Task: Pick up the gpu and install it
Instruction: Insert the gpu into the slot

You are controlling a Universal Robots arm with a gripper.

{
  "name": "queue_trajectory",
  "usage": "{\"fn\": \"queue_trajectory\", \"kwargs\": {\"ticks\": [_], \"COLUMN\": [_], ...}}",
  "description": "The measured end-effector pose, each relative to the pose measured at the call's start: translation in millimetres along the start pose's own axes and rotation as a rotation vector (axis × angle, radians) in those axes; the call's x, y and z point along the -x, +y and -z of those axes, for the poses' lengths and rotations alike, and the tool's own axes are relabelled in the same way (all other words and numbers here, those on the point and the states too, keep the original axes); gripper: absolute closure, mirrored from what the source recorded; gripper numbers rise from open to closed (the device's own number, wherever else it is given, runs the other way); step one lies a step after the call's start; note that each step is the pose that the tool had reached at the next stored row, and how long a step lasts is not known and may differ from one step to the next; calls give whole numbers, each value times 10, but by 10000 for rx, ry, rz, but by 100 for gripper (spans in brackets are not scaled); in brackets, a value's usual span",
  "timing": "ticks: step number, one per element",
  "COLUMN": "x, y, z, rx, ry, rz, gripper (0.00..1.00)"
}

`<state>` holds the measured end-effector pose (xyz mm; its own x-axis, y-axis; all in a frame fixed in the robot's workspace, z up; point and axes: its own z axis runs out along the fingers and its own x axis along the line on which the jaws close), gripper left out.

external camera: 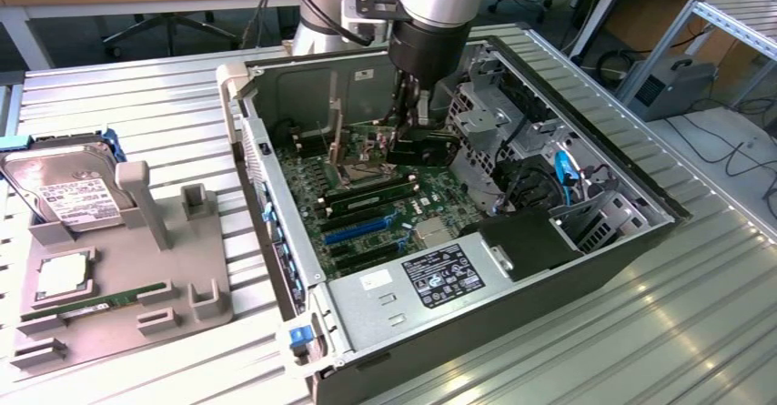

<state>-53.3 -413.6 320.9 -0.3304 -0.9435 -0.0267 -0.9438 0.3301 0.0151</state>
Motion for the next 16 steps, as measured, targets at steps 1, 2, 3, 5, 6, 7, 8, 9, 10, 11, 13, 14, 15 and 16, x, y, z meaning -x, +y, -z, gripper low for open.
{"fn": "queue_trajectory", "kwargs": {"ticks": [1, 2, 3, 5, 6, 7, 8, 9, 10, 11, 13, 14, 15, 16], "x": [0, 0, 0, 0, 0, 0, 0, 0, 0, 0, 0, 1, 0, 1], "y": [0, 0, 0, 0, 0, -1, -1, -1, -1, -1, -1, -2, -2, -2], "z": [0, 0, 0, 0, -1, 0, 0, -1, 0, 0, -1, -1, -1, -1], "rx": [1, 1, 2, 3, 4, 4, 5, 5, 6, 7, 7, 8, 9, 9], "ry": [0, 1, 1, 2, 1, 2, 2, 3, 3, 4, 4, 4, 5, 5], "rz": [22, 43, 63, 108, 127, 152, 170, 196, 213, 232, 272, 292, 312, 331], "gripper": [73, 73, 73, 73, 73, 73, 73, 73, 73, 73, 73, 73, 73, 73]}}
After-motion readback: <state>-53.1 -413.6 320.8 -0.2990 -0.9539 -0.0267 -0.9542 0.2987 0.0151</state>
